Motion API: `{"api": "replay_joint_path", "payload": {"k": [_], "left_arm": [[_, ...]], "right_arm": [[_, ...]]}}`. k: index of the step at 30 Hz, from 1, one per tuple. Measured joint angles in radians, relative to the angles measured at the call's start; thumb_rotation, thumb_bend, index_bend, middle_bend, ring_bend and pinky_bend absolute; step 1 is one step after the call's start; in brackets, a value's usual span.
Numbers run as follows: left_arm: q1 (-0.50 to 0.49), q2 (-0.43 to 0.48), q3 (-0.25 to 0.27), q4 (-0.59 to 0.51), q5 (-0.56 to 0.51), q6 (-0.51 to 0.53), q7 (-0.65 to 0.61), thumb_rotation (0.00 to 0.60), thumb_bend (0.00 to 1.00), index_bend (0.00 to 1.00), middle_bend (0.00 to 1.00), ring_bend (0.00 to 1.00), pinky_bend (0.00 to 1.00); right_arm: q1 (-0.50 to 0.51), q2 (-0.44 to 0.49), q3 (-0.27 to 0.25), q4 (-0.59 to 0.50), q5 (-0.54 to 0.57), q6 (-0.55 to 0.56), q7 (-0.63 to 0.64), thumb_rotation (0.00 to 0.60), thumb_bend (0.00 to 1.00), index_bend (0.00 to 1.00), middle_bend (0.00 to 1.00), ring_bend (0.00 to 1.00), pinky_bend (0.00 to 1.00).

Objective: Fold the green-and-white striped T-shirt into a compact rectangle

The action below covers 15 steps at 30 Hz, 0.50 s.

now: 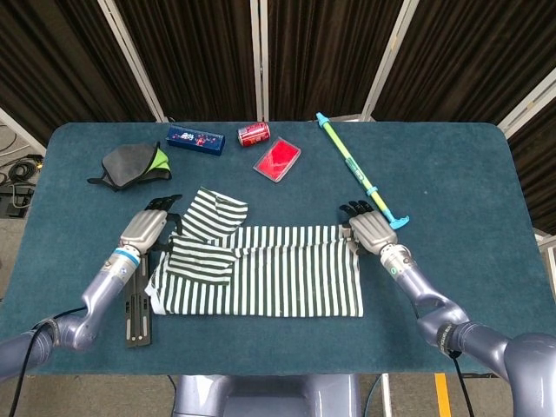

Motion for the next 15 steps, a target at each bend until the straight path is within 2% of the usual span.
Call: {"api": "replay_joint_path", "payload": {"k": [15], "left_arm": [[-0.031,-0.038,-0.018,0.072,0.007,-0.015,-0.030,0.600,0.62,0.85,0.00,0.00,0.00]], "right_arm": [[0.027,-0.054,-0.005,0.121,-0.015,-0.015,0.081,0.600,0.42,0.75,0.10,0.00,0.00]]}}
